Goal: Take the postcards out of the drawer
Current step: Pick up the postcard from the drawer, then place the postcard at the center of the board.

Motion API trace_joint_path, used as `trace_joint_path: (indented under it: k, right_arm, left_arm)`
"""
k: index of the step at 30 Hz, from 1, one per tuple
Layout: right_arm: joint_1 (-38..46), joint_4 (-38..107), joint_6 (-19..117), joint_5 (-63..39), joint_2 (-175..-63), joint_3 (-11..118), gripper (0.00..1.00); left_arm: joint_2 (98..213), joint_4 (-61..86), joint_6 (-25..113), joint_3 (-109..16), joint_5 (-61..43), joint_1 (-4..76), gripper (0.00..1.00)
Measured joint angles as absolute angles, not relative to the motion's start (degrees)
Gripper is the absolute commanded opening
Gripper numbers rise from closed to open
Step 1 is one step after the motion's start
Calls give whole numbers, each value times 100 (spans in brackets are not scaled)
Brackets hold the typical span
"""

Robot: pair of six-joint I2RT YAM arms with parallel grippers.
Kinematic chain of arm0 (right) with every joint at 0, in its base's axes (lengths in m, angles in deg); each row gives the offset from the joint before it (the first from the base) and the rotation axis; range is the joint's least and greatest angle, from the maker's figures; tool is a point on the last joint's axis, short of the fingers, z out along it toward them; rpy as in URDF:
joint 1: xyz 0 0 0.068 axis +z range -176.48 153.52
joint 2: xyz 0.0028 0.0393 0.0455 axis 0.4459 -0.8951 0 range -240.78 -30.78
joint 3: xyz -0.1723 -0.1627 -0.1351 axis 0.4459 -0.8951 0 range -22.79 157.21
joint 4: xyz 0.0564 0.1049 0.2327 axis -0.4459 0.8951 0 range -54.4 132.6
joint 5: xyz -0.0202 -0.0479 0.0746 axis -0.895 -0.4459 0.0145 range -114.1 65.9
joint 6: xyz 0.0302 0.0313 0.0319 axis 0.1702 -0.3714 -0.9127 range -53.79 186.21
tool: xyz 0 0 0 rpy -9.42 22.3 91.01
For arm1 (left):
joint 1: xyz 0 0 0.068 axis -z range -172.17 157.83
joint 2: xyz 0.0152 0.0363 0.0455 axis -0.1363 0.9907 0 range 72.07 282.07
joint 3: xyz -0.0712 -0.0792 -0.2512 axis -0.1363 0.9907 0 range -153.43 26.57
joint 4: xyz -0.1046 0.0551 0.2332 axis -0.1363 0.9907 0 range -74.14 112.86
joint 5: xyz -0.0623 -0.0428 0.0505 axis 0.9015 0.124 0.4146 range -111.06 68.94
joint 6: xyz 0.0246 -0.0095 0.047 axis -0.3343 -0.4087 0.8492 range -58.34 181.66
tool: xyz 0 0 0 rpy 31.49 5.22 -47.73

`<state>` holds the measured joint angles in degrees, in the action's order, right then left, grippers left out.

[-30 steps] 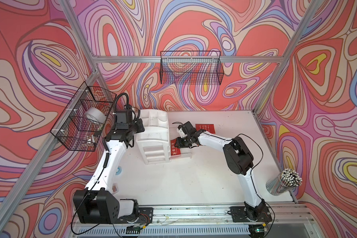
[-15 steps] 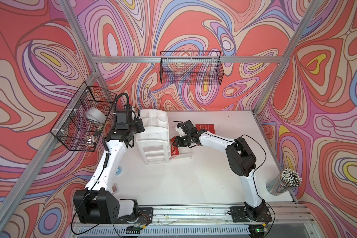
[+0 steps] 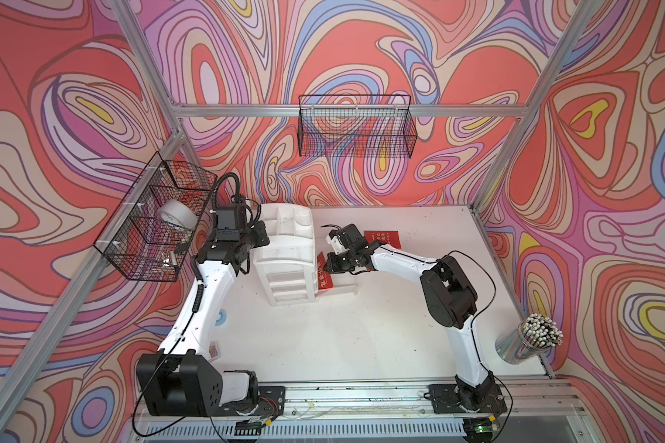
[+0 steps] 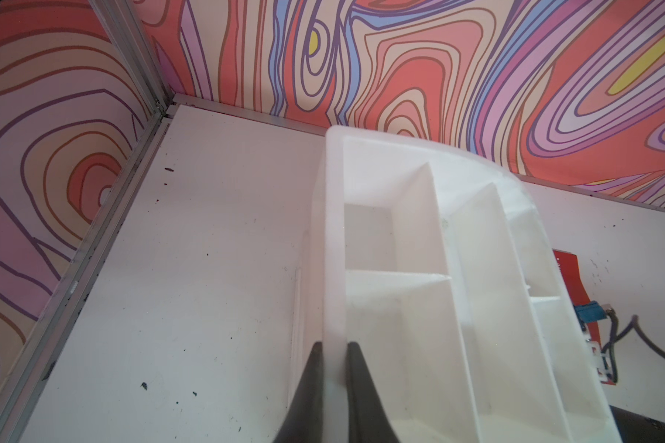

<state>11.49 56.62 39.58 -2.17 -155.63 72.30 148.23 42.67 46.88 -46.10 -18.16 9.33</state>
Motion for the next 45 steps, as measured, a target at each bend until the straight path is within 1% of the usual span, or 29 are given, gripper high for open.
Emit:
trace_joint_path:
  k: [3, 11, 19, 22, 26, 29, 37, 45]
  right_arm:
    - [1149, 5662, 3958, -226, -15563, 7230, 1]
    - [1121, 5705, 4017, -355, -15563, 7234, 0]
    - [972, 5926, 4205, -506, -15472, 7378, 0]
    - [887, 6038, 4330, -571, -15371, 7475, 0]
    - [745, 6317, 4620, -683, -15222, 7713, 0]
    - [625, 6691, 5012, -831, -15157, 8087, 0]
    - [367, 7882, 6633, -1135, -14864, 9123, 0]
    - [269, 9154, 8721, -1161, -14411, 9326, 0]
  left_arm:
    - [14825, 4293, 4681, -4616, -1829, 933, 21]
    - [14834, 4461, 4677, -4754, -1834, 935, 24]
    - [14831, 4527, 4679, -5058, -1840, 933, 31]
    - [14816, 4545, 4683, -5060, -1858, 933, 32]
    - [14781, 4606, 4685, -5060, -1853, 935, 31]
    - [14674, 4606, 4685, -5058, -1803, 935, 30]
    - [14285, 4437, 4705, -4970, -1320, 1034, 29]
    - [14536, 4372, 5203, -5053, -706, 2087, 30]
